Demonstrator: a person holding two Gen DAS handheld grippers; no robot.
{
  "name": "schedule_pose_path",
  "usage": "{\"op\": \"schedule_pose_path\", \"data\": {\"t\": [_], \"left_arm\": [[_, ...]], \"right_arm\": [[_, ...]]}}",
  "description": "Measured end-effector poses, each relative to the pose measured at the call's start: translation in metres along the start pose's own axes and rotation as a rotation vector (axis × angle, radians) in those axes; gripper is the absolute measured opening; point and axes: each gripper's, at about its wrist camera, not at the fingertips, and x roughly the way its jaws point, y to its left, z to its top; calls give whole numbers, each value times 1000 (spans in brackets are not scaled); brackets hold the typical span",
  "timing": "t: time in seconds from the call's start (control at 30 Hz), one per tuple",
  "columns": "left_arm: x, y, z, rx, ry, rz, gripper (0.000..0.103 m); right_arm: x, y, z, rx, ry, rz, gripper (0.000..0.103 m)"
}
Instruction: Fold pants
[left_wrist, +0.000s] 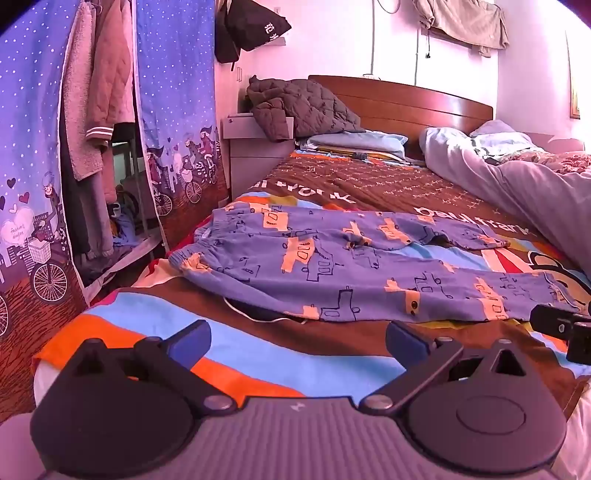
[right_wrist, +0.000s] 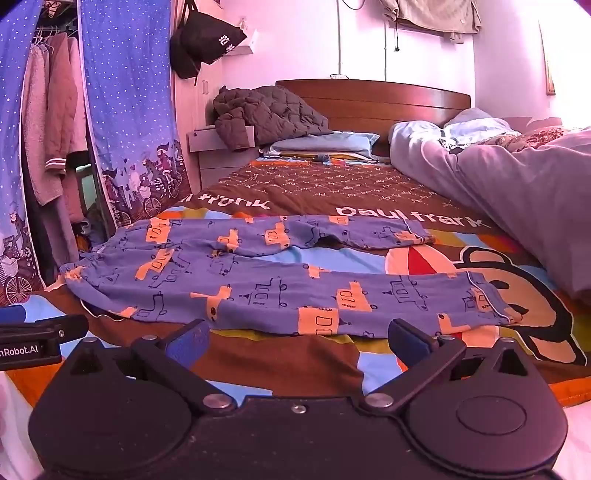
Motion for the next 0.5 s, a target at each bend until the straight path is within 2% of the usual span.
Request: {"op": "schedule_pose_path", "data": {"t": [0.5], "left_arm": [[2,-4,-1,23,6,3,103]], "right_arm": [[3,-4,-5,20,20,-14,102]]}}
